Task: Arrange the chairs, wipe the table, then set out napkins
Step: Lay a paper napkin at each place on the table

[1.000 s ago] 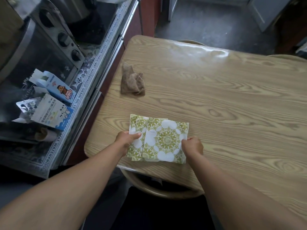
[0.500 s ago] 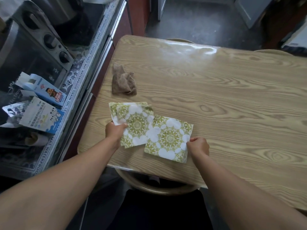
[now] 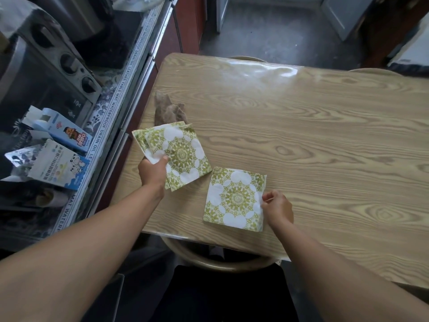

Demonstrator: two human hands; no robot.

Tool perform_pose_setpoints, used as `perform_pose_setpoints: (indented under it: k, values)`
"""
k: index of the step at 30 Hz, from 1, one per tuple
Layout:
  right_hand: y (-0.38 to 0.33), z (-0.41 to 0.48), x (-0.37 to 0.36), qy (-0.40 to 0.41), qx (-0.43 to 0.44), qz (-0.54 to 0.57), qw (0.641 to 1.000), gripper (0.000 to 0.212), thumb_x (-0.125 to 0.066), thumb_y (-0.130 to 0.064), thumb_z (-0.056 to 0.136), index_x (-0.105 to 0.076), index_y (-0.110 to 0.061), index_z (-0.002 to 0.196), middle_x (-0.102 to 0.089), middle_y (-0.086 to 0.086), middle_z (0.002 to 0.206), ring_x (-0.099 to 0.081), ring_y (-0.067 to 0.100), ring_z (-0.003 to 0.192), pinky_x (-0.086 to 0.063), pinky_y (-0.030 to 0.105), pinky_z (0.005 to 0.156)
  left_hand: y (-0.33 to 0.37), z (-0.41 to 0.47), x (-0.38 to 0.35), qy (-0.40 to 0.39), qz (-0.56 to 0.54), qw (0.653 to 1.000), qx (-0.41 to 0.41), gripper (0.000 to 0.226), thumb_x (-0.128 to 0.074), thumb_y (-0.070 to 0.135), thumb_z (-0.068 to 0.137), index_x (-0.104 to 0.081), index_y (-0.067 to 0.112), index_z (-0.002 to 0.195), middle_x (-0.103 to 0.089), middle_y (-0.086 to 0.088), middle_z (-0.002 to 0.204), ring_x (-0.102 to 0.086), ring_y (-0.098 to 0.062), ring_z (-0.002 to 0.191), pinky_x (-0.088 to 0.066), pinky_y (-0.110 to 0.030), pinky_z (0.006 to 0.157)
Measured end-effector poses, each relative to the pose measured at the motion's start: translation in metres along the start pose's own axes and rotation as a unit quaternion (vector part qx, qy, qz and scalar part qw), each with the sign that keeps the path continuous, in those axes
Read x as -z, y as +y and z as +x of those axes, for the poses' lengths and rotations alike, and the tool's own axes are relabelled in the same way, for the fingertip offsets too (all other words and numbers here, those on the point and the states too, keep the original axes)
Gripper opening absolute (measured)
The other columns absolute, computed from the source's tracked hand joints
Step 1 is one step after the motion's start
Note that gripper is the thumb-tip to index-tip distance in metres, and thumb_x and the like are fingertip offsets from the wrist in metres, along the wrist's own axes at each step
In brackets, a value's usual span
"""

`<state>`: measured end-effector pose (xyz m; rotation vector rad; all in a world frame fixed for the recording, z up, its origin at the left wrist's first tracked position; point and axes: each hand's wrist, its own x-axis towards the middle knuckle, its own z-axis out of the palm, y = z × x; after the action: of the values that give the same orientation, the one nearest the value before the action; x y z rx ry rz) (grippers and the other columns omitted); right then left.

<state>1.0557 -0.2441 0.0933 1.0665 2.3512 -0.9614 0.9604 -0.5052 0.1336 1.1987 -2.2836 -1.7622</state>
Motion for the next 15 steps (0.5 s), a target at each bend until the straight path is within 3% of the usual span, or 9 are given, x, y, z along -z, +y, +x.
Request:
perform_pose_setpoints:
  k: [4,11,15]
  values:
    - [-0.002,-0.004,-0.001,-0.018,0.031,-0.017,0.999,0.005,-0.059,-0.017,0.093,-0.061,-0.021,0.093,-0.068,-0.002,0.097,-0.061,0.018,0.082,-0.043,0.027,0.069,0.005,-0.002,-0.002,-0.005,-0.01,1.0,-0.006,0.012,-0.064,0.013,0.088,-0.055,0.008,0.094,-0.058,0.002,0.078,-0.059,-0.021,0.082,-0.047,-0.03,0.072]
    - [-0.014,-0.01,-0.016,-0.033,0.048,-0.044,0.997,0.013,-0.055,-0.013,0.095,-0.061,-0.025,0.093,-0.062,-0.008,0.087,-0.06,0.014,0.078,-0.039,0.023,0.054,0.007,-0.004,-0.01,-0.018,-0.002,1.0,-0.007,0.016,-0.063,0.016,0.088,-0.054,0.009,0.099,-0.061,-0.007,0.099,-0.059,-0.023,0.09,-0.052,-0.04,0.086]
    - [-0.011,-0.005,-0.013,-0.026,0.038,-0.063,0.997,0.018,-0.055,-0.011,0.094,-0.057,-0.028,0.088,-0.064,-0.007,0.091,-0.061,0.016,0.081,-0.04,0.025,0.062,0.011,-0.008,-0.017,-0.031,-0.014,0.999,-0.017,0.013,-0.063,0.014,0.088,-0.055,0.009,0.097,-0.061,-0.006,0.096,-0.058,-0.021,0.086,-0.05,-0.036,0.078]
